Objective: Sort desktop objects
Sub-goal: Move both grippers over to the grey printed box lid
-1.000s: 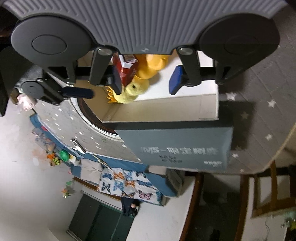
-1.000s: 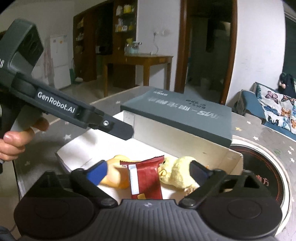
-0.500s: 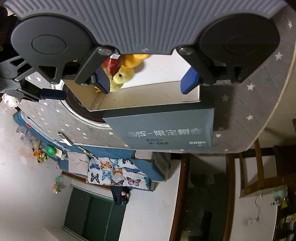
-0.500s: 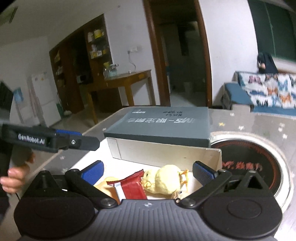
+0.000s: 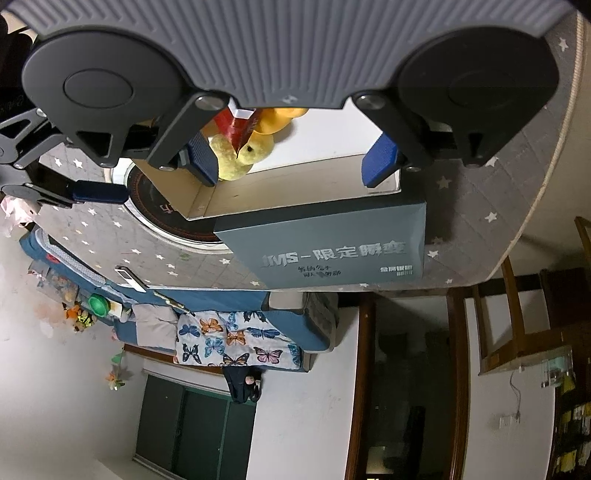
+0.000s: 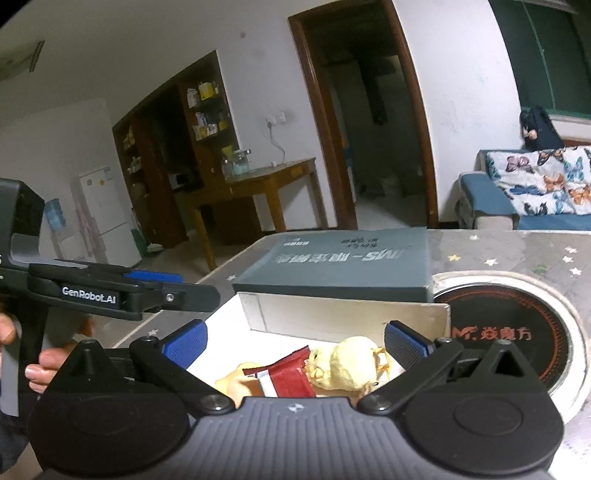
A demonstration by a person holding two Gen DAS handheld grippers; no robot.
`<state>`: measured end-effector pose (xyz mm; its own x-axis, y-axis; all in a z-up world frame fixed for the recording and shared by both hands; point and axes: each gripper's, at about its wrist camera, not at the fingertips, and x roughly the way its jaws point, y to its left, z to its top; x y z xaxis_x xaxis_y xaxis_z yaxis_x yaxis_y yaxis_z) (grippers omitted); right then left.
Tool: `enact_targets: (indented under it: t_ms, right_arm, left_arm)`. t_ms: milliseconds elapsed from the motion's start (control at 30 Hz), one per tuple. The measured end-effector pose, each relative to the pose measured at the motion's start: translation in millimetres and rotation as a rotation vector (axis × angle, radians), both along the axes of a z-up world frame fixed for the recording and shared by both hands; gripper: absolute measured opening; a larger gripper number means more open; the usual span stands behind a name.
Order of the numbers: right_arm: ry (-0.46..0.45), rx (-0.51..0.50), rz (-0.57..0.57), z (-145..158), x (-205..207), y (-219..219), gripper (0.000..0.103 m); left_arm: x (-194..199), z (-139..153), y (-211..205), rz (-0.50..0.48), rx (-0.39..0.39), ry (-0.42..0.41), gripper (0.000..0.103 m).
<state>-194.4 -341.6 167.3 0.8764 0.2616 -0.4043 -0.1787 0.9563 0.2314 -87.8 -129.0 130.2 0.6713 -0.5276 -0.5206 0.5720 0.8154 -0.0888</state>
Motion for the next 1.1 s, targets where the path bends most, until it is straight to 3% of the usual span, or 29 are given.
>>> enact_targets:
  t_ms: [167,500,767,1100]
  right_arm:
    - [-0.019,0.017,-0.028,6.8,-1.9,-2.3,0.103]
    - [0.037,-0.032,-0.075,6.1,22.2,-13.2,0.103]
    - [0.084,-0.009,-0.11,7.3,47.8,-39.5,0.103]
    - [0.137,-0.042,-0.088,3.9,78.7,-51.1,0.103]
  left_arm:
    - [-2.4,2.4,-4.8,0.018,0.023,-0.017,0.092]
    - [12.3,-1.5,-12.8,0.057,0.086,-0.02,0.092]
    - [37.1,-1.9,-20.0,0.069,0.138,-0.009,0.092]
    - [64.0,-10.9,-30.1,0.086,0.156,0.007,0.092]
